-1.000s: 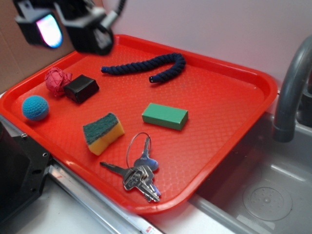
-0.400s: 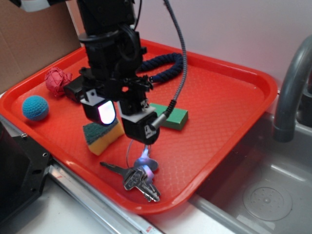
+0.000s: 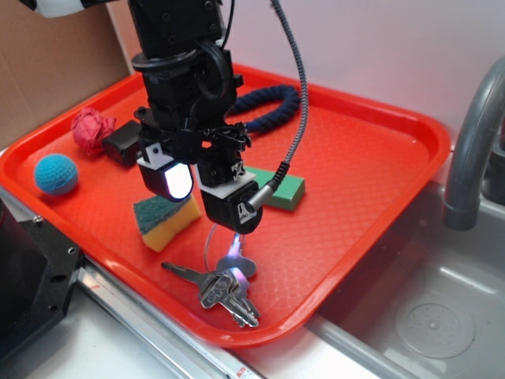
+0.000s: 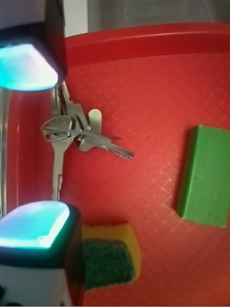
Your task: Grab the silver keys.
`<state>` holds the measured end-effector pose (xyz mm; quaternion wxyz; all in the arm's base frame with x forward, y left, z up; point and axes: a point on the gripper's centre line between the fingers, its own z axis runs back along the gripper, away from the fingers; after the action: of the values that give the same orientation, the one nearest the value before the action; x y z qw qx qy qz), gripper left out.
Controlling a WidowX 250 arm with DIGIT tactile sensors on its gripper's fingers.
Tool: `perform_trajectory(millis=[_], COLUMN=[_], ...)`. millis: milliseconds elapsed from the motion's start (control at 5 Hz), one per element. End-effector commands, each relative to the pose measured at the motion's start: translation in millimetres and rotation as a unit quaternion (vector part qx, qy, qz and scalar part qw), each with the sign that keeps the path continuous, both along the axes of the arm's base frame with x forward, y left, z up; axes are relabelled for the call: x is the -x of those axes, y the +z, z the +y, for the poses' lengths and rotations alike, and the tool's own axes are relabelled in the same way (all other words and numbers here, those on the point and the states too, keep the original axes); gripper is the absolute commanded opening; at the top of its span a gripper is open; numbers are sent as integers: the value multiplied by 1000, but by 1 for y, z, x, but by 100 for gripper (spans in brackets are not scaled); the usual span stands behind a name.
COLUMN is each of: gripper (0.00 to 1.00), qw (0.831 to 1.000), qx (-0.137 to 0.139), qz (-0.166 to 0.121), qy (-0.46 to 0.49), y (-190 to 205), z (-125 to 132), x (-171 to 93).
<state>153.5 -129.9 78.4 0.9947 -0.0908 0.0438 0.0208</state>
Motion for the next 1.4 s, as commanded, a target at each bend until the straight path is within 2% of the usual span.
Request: perform_trajectory(millis=[0,200,400,800,1200], gripper=[100,100,0,0,0], qw=[998,995,995,996,998], qx=[17,11,-1,-8,-15], qz=[67,94,102,78,42], qy=[-9,-26,-20,-31,-42], y=[-32,-47,-44,-30,4], z=[-25,-40,-44,-34,-14], x=[-4,-3,-3,-4,-9])
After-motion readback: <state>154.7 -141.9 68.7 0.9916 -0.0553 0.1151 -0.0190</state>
